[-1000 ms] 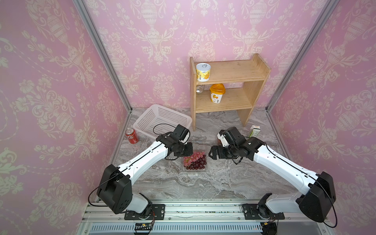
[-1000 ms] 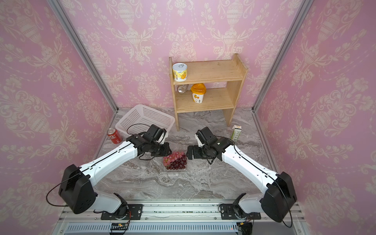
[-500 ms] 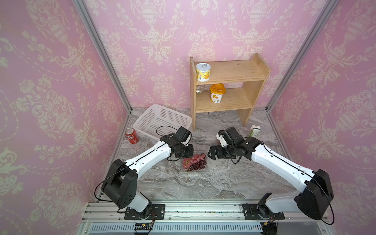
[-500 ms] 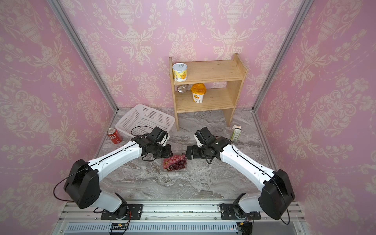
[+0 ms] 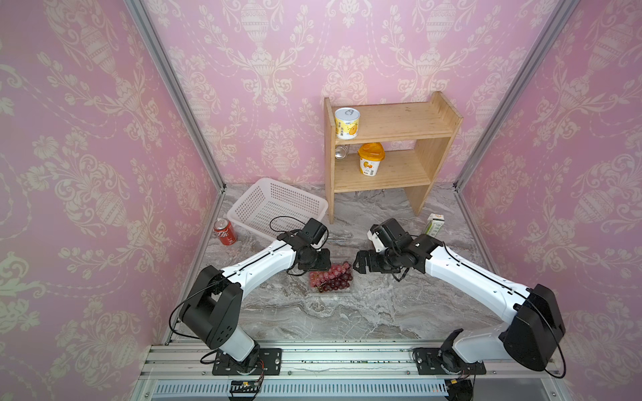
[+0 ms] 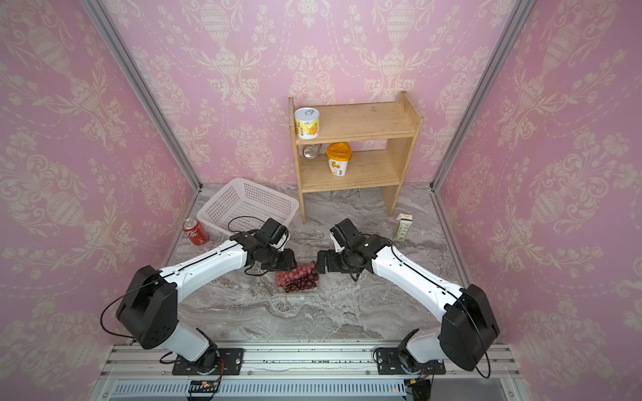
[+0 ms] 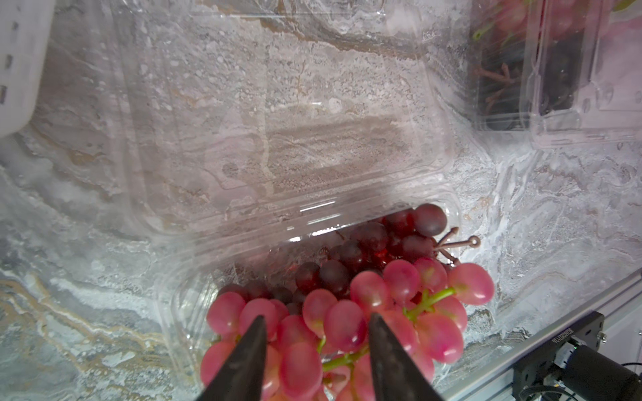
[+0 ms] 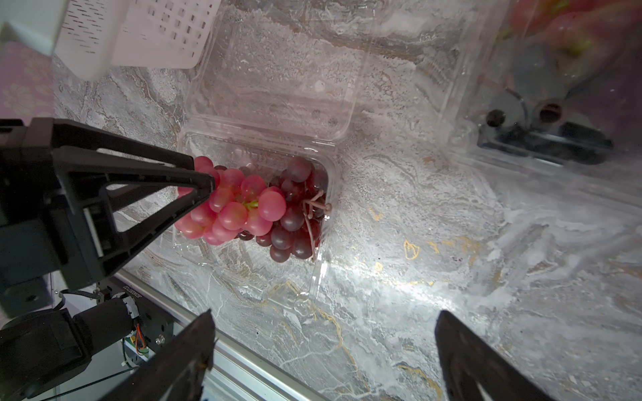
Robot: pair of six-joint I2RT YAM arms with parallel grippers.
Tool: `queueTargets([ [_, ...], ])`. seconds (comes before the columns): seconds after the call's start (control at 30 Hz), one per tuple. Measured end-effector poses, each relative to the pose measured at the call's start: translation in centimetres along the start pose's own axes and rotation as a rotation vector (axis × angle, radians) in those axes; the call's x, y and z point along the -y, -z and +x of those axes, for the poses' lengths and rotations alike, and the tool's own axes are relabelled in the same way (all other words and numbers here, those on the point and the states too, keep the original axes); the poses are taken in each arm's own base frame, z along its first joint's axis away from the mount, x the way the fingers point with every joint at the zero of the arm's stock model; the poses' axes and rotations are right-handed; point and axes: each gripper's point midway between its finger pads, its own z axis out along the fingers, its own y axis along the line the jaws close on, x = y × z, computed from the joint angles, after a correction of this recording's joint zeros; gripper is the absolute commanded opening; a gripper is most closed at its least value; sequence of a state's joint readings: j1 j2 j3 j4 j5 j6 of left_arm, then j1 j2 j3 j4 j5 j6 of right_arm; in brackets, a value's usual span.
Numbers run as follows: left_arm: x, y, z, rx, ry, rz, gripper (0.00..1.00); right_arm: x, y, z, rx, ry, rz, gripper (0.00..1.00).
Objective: Pack grapes into containers
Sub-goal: Place the grape into the packing box.
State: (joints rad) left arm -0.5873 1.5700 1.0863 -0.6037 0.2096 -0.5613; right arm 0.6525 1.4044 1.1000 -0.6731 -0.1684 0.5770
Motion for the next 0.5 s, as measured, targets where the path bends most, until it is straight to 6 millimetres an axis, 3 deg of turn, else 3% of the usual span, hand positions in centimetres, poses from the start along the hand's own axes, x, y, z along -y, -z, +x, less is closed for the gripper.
queueTargets([
  [0.13, -0.5, 0.9, -0.6, 0.024, 0.011, -0.007, 0.81, -0.6, -0.3, 0.0, 0.01, 0.013, -0.025, 1.0],
  [0.23, -0.1, 3.6, -2.3, 0.106, 0.018, 0.023, 0.99, -0.9, -0.6, 0.2, 0.007, 0.009, -0.049, 1.0],
  [0.37, 0.3, 9.0, -5.3, 0.264, 0.034, 0.078, 0.99, -2.3, -0.8, 0.2, 0.017, 0.011, -0.103, 1.0],
  [0.5, -0.7, 14.6, -7.6, 0.425, 0.074, 0.106, 0.99, -5.0, -1.1, 0.4, 0.013, 0.065, -0.158, 1.0],
])
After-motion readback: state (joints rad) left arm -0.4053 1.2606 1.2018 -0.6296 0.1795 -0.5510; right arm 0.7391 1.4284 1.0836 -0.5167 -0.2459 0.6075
